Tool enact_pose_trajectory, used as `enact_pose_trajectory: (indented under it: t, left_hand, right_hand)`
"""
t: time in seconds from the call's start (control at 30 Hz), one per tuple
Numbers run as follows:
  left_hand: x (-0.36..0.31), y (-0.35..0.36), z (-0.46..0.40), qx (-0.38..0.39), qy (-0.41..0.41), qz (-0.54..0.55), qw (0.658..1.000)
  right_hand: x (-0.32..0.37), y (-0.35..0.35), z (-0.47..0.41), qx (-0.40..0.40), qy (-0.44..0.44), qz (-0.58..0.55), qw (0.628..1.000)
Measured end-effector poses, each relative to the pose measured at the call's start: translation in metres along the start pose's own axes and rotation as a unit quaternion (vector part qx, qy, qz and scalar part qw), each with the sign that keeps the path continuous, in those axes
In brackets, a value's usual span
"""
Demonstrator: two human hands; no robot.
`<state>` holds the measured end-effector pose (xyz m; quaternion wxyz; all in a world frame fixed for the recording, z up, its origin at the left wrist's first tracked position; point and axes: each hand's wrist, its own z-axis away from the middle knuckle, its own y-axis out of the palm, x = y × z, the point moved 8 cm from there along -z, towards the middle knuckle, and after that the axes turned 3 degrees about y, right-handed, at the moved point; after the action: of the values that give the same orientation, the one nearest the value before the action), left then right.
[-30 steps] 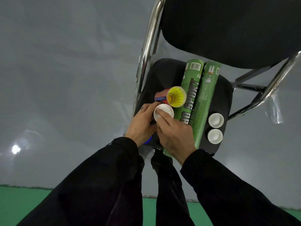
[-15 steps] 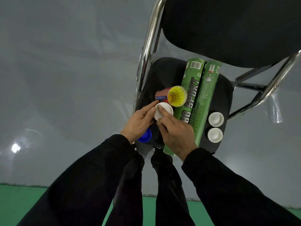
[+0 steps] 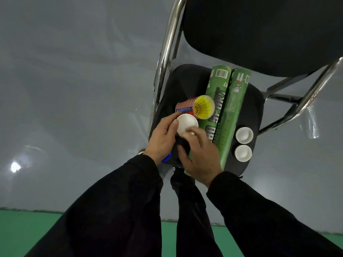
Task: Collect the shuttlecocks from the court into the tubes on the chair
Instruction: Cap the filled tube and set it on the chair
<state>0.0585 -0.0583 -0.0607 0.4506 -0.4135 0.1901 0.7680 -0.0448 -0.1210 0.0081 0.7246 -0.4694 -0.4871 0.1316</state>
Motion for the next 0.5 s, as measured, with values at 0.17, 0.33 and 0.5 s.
enact_pose_trajectory:
  t: [0.17,0.33,0.5]
  left_hand:
    - [0.002,-0.004,-0.002,0.018,-0.023,0.023,0.999]
    - [0.001,-0.006,-0.002,0.031,-0.016,-0.012,0.999]
    - [-0.004,-0.006,-0.003,0.025,0.008,-0.056,0.998]
  right_hand:
    - [0.003,0.058,0.044,0.131,-0.038,0.067,0.988]
    - [-0.016,0.133,0.041,0.186,-0.019,0.157,0.970]
    - [-0.008,0.137,0.035,0.159,-0.021,0.148,0.976]
